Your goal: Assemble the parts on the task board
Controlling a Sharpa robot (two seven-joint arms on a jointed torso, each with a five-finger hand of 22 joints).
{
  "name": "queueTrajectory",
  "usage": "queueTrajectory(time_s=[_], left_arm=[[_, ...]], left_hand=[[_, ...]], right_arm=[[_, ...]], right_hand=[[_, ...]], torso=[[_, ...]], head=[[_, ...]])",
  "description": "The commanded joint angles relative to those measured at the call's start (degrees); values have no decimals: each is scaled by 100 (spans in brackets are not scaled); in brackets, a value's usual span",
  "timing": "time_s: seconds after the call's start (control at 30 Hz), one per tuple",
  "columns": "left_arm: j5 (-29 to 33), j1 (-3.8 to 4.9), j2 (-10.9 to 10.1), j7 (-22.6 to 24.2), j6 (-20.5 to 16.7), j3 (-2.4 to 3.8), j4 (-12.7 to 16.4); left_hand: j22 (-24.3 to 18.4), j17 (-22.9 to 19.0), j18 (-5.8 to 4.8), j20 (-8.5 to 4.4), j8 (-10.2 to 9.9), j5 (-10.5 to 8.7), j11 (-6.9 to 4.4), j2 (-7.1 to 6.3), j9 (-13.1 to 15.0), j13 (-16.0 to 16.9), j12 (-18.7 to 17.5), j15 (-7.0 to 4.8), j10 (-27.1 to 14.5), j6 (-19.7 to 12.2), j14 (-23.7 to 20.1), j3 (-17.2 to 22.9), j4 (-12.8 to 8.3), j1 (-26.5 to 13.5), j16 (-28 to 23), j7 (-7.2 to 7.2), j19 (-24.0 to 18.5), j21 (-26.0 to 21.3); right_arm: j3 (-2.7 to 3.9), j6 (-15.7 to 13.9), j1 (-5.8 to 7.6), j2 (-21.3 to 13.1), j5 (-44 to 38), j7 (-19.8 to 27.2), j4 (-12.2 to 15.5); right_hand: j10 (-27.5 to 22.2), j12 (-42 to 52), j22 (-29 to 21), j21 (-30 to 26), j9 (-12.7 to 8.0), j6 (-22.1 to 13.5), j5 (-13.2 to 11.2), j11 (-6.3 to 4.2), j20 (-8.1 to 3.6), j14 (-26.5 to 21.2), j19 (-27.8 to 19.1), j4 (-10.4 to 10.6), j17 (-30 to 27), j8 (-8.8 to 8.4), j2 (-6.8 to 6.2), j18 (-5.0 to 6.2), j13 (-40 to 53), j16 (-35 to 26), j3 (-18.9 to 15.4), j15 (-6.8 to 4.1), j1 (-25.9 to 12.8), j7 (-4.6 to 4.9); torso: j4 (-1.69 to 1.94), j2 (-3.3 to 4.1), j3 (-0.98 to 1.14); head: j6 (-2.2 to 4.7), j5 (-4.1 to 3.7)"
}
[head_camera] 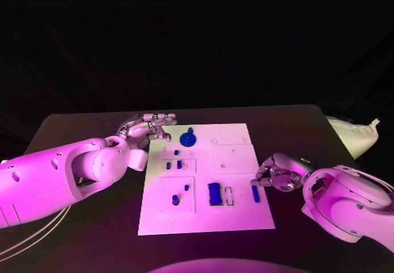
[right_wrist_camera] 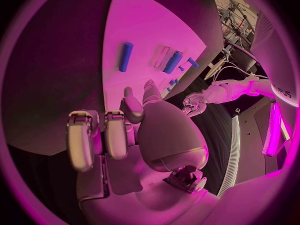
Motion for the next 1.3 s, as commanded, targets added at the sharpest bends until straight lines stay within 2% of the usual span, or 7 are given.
queueTrajectory(time_s=[0.03, 0.13, 0.33, 0.63, 0.97, 1.2, 1.3], left_arm=[[14, 0, 4, 26, 109, 3, 13], [14, 0, 9, 24, 116, 3, 10], [14, -2, 10, 22, 123, 3, 5], [14, -6, 4, 20, 129, 2, 3], [14, -10, 8, 20, 135, 2, -1], [14, -12, 2, 19, 133, 2, -1], [14, -12, 2, 18, 134, 2, 0]], left_hand=[[-5, -6, 61, 20, 17, -17, 8, 29, -7, -8, 29, -10, -49, -48, -49, -32, 9, -7, 19, 2, 24, -38], [-5, -6, 61, 20, 17, -17, 8, 29, -7, -8, 29, -10, -49, -48, -49, -32, 9, -7, 19, 2, 24, -38], [-5, -6, 61, 20, 17, -17, 8, 29, -7, -8, 29, -10, -49, -48, -49, -32, 9, -7, 19, 2, 24, -38], [-5, -6, 61, 20, 17, -17, 8, 29, -7, -8, 29, -10, -49, -48, -49, -32, 9, -7, 19, 2, 24, -38], [-5, -6, 61, 20, 17, -17, 8, 29, -7, -8, 29, -10, -49, -48, -49, -32, 9, -7, 19, 2, 24, -38], [-5, -6, 61, 20, 17, -17, 8, 29, -7, -8, 29, -10, -49, -48, -49, -32, 9, -7, 19, 2, 24, -38], [-5, -6, 61, 20, 17, -17, 8, 29, -7, -8, 29, -10, -49, -48, -49, -32, 9, -7, 19, 2, 24, -38]], right_arm=[[-13, 151, -21, -45, -541, -52, -27], [-20, 225, -49, -61, -659, -94, -61], [-29, 391, -136, -5, -779, -162, -139], [-33, 484, -336, 219, -829, -173, -267], [-33, 572, -387, 358, -912, -187, -323], [-34, 941, -406, 473, -1160, -253, -383], [-36, 1152, -415, 531, -1253, -314, -421]], right_hand=[[-3, -44, 1064, 14, -16, 91, 30, 27, 39, 390, 338, 27, 411, -28, 41, -95, -24, 16, 21, 46, 15, -7], [1, -48, 1072, 19, -28, 139, 37, 18, 37, 390, 343, 46, 415, -32, 50, -97, -23, 17, 19, 41, 10, -18], [10, -57, 1081, 25, -41, 255, 40, -5, 27, 392, 347, 80, 429, -29, 52, -99, -21, 23, 10, 24, 4, -50], [6, -75, 1070, 17, -45, 278, 37, -11, 23, 389, 341, 88, 415, -33, 40, -96, -31, 15, 1, 19, 1, -55], [7, -78, 1072, 19, -48, 300, 31, -14, 19, 389, 342, 98, 418, -38, 26, -97, -29, 15, -11, 15, -5, -61], [4, -107, 1070, 16, -55, 390, -25, -47, -6, 389, 340, 26, 423, -60, -20, -96, -32, 14, 15, -13, 154, -95], [-5, -136, 1069, 14, -66, 415, -228, -52, -21, 388, 338, -84, 422, -96, -70, -96, -37, 10, 54, -23, 331, -93]], torso=[[-34, -4, 5], [-39, -7, 12], [-17, -1, 3], [-18, 2, 4], [-12, -3, 0], [-17, -4, -3], [-12, -3, -4]], head=[[13, -14], [19, -13], [11, -38], [-16, -4], [-23, 4], [-30, 24], [-35, 27]])
